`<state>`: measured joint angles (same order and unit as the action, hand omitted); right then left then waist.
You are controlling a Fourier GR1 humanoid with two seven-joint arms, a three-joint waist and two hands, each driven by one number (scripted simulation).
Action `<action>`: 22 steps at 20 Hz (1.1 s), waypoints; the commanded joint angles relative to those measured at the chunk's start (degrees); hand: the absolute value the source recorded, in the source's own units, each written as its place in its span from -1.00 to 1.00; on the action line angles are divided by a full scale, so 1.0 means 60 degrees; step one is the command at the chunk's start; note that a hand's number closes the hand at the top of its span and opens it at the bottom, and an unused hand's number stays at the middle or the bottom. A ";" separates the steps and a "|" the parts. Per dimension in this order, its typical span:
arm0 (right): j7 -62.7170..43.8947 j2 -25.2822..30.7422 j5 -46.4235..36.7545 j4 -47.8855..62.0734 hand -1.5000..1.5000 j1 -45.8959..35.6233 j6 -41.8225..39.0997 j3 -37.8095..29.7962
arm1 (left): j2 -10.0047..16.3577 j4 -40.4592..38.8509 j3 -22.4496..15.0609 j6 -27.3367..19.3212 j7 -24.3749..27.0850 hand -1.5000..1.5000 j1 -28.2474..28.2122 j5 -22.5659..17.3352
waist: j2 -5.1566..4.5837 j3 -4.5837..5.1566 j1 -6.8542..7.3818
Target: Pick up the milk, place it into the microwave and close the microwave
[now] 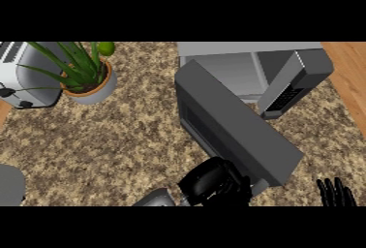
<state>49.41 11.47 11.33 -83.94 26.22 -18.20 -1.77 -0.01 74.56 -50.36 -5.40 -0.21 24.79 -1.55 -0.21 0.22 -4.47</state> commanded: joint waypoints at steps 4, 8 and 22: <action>-0.0297 0.0219 0.0494 -0.1457 -1.00 0.0174 -0.0693 0.0534 | 0.0002 -0.1397 -0.1031 -0.1817 0.0363 1.00 0.1051 -0.1784 | -0.0158 -0.0004 -0.0569; -0.0667 0.0547 0.0537 -0.2133 -1.00 0.0237 -0.0639 0.0680 | 0.0003 -0.1516 -0.0453 -0.2489 0.0962 -1.00 0.1709 -0.2753 | -0.0265 0.0020 -0.0950; -0.1491 0.1272 0.1419 -0.3493 -1.00 0.0501 -0.1196 0.1094 | 0.0004 -0.2793 0.0814 -0.4099 0.2146 1.00 0.3431 -0.4969 | -0.0539 0.0025 -0.1972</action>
<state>40.46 18.07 18.78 -103.55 29.04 -22.90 4.11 0.16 58.95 -47.85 -29.05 10.74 42.23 -27.38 -2.97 0.35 -14.56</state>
